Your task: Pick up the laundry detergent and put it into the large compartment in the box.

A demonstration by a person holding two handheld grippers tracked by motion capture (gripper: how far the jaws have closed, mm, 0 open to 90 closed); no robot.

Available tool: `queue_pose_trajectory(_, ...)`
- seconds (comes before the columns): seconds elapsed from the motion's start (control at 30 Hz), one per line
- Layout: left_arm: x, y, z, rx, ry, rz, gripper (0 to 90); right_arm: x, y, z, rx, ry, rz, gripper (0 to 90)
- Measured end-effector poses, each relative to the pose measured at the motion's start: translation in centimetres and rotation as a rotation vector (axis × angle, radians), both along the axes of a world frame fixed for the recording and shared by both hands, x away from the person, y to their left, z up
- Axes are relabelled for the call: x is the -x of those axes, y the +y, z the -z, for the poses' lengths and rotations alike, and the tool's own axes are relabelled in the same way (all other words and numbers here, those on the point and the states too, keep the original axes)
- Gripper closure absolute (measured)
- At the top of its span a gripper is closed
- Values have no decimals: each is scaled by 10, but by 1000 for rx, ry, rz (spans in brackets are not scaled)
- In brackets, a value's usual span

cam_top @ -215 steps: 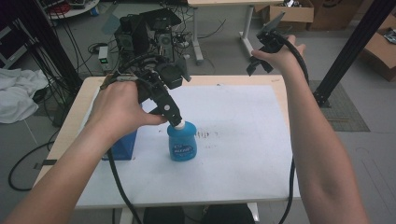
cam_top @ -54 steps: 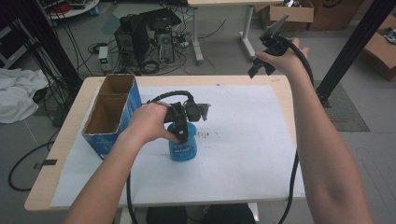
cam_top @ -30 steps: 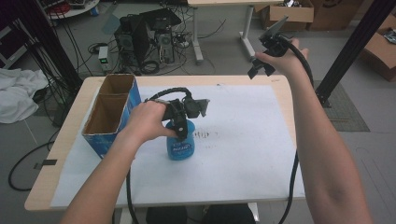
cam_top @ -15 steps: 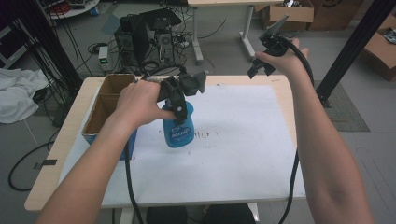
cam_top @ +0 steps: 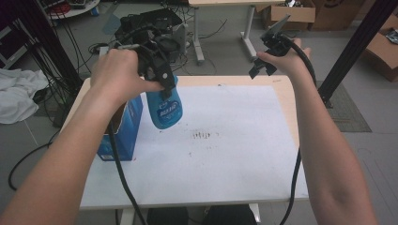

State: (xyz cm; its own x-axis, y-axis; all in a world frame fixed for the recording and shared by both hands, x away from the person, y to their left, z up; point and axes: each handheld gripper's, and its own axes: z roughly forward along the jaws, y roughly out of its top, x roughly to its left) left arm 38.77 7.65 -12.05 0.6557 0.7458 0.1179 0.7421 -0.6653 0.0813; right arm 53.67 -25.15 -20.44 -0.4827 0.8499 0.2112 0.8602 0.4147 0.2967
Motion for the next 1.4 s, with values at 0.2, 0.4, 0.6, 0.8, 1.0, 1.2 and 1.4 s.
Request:
queue_pose_trajectory(0.2, -5, 31, -18, 14, -13, -173, 376, 0, -1, -1, 3, -6, 7, 165)
queue_pose_trajectory(0.4, -9, 63, -29, 14, -42, -382, 377, 1, -3, -1, 2, -5, 14, 165)
queue_pose_trajectory(0.6, -12, 94, -33, 5, -44, -514, 377, 0, -7, -1, -1, -4, 21, 165)
queue_pose_trajectory(0.8, -14, 125, -30, -9, -47, -645, 378, 0, -7, -1, -2, -3, 18, 165)
queue_pose_trajectory(1.0, -15, 150, -24, 2, -38, -723, 378, -1, -7, 0, -1, 0, 19, 165)
queue_pose_trajectory(1.2, -17, 159, -16, -1, -32, -742, 378, -1, -6, 0, -1, 2, 25, 165)
queue_pose_trajectory(1.4, -21, 160, -7, 8, -20, -748, 378, -2, -4, 2, 8, 5, 20, 165)
